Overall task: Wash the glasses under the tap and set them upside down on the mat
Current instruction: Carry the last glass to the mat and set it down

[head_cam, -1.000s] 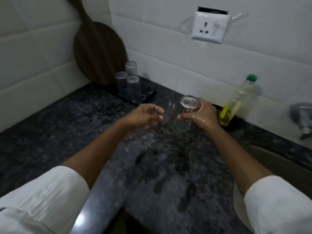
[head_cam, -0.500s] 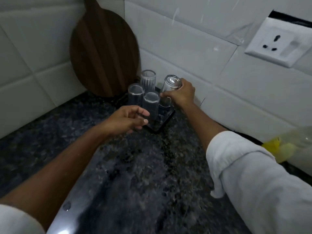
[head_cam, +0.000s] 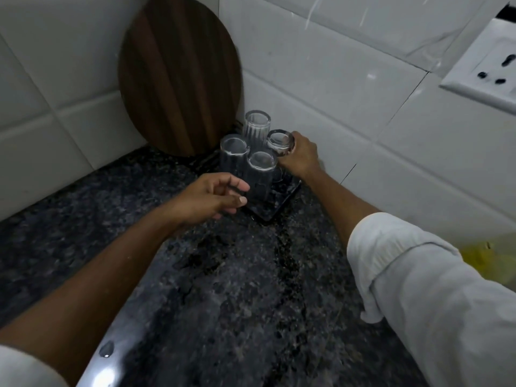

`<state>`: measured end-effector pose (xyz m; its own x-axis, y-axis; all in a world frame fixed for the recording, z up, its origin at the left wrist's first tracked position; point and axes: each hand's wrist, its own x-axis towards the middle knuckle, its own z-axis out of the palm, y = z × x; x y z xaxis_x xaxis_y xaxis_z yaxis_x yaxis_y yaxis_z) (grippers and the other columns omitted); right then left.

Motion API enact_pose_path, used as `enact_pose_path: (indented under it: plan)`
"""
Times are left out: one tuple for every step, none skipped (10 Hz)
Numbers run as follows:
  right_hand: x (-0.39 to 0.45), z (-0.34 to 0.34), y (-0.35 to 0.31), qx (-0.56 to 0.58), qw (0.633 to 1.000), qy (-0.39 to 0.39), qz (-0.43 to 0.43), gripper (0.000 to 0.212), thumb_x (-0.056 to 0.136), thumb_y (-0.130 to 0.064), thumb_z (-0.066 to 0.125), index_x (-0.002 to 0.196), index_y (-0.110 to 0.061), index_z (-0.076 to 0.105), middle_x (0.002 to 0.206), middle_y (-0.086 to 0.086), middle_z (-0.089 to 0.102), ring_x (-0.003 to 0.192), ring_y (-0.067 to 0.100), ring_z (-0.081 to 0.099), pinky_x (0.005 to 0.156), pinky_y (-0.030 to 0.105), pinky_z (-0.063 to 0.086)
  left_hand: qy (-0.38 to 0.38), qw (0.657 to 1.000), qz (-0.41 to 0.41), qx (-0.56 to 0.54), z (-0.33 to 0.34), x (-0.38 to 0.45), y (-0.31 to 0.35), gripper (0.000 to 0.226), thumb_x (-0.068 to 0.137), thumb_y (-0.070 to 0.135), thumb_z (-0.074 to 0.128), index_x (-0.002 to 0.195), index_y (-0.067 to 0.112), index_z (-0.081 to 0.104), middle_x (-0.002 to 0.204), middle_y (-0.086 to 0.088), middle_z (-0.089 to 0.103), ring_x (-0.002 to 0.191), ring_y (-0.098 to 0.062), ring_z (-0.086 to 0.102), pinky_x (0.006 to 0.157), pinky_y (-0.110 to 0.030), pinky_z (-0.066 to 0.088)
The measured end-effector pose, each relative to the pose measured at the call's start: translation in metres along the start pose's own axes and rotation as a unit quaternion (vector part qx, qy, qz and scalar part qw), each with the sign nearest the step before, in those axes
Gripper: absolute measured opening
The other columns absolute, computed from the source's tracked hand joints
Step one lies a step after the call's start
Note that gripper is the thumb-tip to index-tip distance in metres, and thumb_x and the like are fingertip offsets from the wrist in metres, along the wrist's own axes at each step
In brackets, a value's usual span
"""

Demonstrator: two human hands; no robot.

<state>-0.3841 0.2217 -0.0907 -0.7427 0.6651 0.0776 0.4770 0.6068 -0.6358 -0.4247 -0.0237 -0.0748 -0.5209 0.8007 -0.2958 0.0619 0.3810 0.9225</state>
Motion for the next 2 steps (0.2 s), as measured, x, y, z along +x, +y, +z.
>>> enact_pose_path:
  plan:
    - [0.0023,-0.0037,0.0031,-0.029,0.998,-0.06,0.011,0.057,0.078,-0.025,0.076,0.125,-0.008,0.05,0.125,0.016,0.062,0.113,0.032,0.058,0.083,0.03,0.043,0.002,1.0,0.005,0.002,0.0024,0.0026,0.0015,0.021,0.091,0.022,0.069,0.111,0.027,0.066,0.105,-0.004,0.074,0.08,-0.006,0.069,0.074,-0.03,0.048]
    - [-0.0018,-0.0134,0.0064,-0.032,0.991,-0.119,0.044,0.063,0.075,-0.023,0.076,0.127,-0.011,0.044,0.124,0.013,0.059,0.112,0.03,0.057,0.084,0.034,0.047,0.004,1.0,0.013,0.0,0.0097,0.004,0.0099,0.018,0.09,0.021,0.07,0.106,0.028,0.066,0.101,-0.002,0.074,0.08,-0.01,0.068,0.071,-0.029,0.046]
